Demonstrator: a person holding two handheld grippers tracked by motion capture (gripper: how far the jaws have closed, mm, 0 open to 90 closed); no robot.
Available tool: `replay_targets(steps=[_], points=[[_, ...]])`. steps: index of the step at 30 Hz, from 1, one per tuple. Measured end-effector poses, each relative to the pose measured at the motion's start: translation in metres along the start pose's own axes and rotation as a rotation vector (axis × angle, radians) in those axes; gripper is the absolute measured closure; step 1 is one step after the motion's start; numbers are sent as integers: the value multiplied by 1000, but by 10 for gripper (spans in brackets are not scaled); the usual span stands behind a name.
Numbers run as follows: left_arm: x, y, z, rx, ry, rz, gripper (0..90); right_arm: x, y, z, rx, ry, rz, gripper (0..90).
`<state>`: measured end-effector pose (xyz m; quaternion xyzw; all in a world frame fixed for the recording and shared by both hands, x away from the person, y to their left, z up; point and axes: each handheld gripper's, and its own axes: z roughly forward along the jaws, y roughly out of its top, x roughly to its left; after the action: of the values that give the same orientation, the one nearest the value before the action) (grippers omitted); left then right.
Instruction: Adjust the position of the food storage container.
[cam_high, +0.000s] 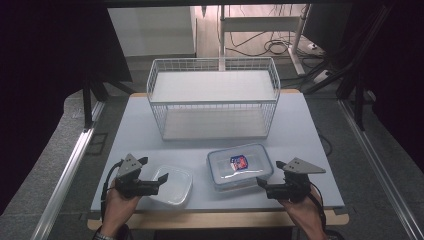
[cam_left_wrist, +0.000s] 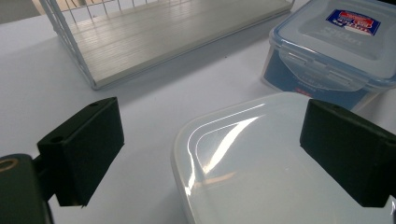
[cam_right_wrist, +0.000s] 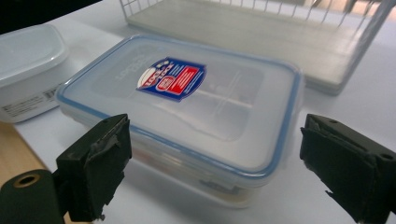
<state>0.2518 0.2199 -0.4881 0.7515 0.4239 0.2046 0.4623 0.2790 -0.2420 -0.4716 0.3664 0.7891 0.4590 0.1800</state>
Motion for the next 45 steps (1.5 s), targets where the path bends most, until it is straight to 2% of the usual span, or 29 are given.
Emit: replay_targets(steps=[1, 2, 3, 4, 5, 6, 8, 10, 16, 17, 19, 21, 24, 25, 27, 28, 29, 30, 31, 32, 33, 39, 43, 45], points=[[0, 0, 0, -4, -17, -21, 60, -1, -1, 1, 5, 3, 8, 91], [0, 0, 0, -4, -17, -21, 60, -1, -1, 1, 5, 3, 8, 91], [-1, 0, 0, -5, -43, -42, 62, -2, -2, 2, 10, 8, 22, 91], [-1, 0, 0, -5, -43, -42, 68, -2, -2, 2, 8, 10, 26, 91], [-4, 2, 0, 17, -38, -31, 74, -1, -1, 2, 6, 9, 26, 93], [-4, 2, 0, 17, -38, -31, 80, -1, -1, 2, 6, 9, 26, 93], [-9, 4, 2, 49, -15, -17, 77, 2, -1, 3, 18, -2, 7, 102], [-13, 5, 2, 46, 16, 9, 70, 3, -2, 5, 31, -5, -9, 108], [-17, 6, 0, 37, 10, 37, 109, 7, -4, 9, 55, -13, -48, 149], [-19, 8, -3, 18, -3, 28, 156, 8, -3, 9, 48, -11, -53, 159], [-22, 11, -7, 2, -16, 33, 245, 9, -2, 8, 41, -20, -64, 168], [-27, 14, -10, -4, -40, 48, 346, 9, -2, 6, 33, -30, -72, 178], [-34, 18, -12, -10, -70, 44, 488, 8, -1, 4, 21, -34, -68, 197], [-42, 21, -10, 5, -96, 45, 520, 8, -1, 3, 21, -35, -65, 203], [-51, 22, -7, 29, -111, 58, 594, 8, 0, 2, 22, -36, -64, 218], [-51, 22, -7, 29, -111, 58, 648, 8, 0, 2, 22, -36, -64, 218], [-59, 23, -4, 58, -160, 64, 700, 8, 0, 1, 25, -29, -62, 224], [-64, 23, -2, 71, -180, 76, 758, 8, 0, 0, 22, -19, -56, 224], [-64, 23, -2, 71, -180, 76, 818, 8, 1, 0, 19, -10, -54, 223], [-68, 23, -1, 89, -198, 97, 873, 8, 1, -1, 20, -13, -61, 224], [-75, 23, 2, 117, -216, 127, 900, 8, 1, -1, 19, -18, -67, 224], [-85, 19, 9, 152, -255, 126, 900, 9, 0, -2, 21, -50, -87, 233], [-94, 12, 17, 183, -240, 149, 900, 7, -1, -1, 24, -65, -86, 220], [-97, 11, 21, 190, -235, 142, 900, 7, -1, -1, 21, -62, -79, 211]])
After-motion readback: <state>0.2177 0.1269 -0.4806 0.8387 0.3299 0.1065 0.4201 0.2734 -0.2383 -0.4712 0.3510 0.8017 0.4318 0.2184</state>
